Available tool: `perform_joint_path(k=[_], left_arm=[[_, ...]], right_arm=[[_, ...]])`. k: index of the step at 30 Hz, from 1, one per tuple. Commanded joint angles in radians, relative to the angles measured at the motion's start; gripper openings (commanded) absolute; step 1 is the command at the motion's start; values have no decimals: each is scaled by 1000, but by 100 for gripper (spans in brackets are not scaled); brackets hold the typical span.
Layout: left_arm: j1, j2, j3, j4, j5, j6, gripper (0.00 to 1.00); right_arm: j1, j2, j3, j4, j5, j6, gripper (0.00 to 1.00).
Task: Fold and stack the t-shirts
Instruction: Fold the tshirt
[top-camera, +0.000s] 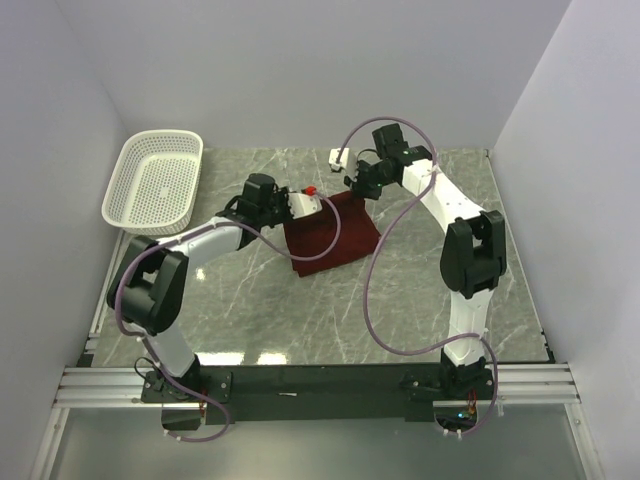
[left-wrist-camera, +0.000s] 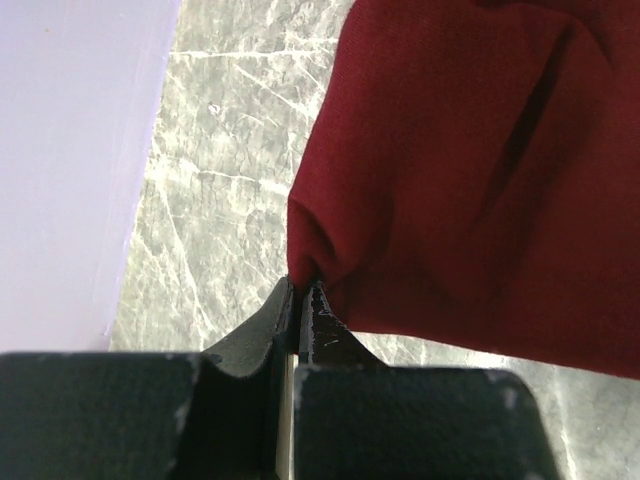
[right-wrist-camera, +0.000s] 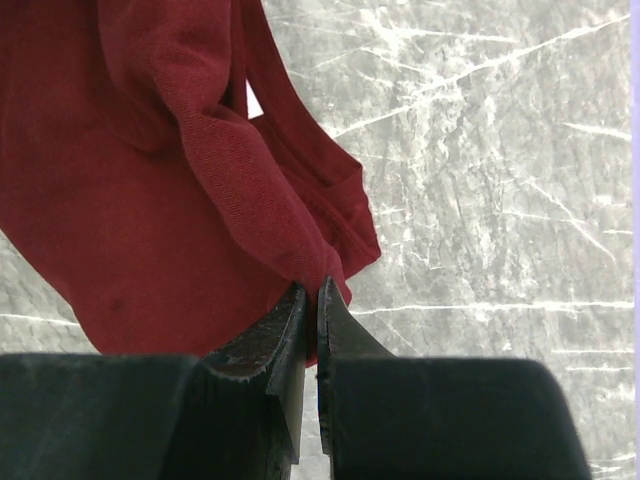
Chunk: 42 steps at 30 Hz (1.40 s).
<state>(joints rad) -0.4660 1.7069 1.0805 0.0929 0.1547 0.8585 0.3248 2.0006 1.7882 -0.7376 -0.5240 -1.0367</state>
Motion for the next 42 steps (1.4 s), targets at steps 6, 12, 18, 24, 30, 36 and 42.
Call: perform_joint_path(k=[6, 12, 18, 24, 30, 36, 42], left_arm=[[4, 30, 64, 36, -18, -22, 1], [6, 79, 104, 57, -75, -55, 17], [7, 97, 140, 180, -260, -196, 84], [30, 10, 182, 170, -310, -378, 97], [52, -58, 208, -67, -164, -636, 98], [53, -46, 174, -139, -64, -780, 95], [108, 34, 197, -154, -46, -984, 86]], right_arm=[[8, 20, 56, 29, 10, 24, 2], [16, 47, 69, 75, 62, 104, 41], [36, 56, 43, 323, 281, 453, 72], [13, 59, 98, 281, 268, 639, 75], [-24, 69, 114, 21, -91, 527, 65], [-38, 37, -39, 73, -123, 671, 64], [-70, 3, -128, 164, -84, 757, 62]])
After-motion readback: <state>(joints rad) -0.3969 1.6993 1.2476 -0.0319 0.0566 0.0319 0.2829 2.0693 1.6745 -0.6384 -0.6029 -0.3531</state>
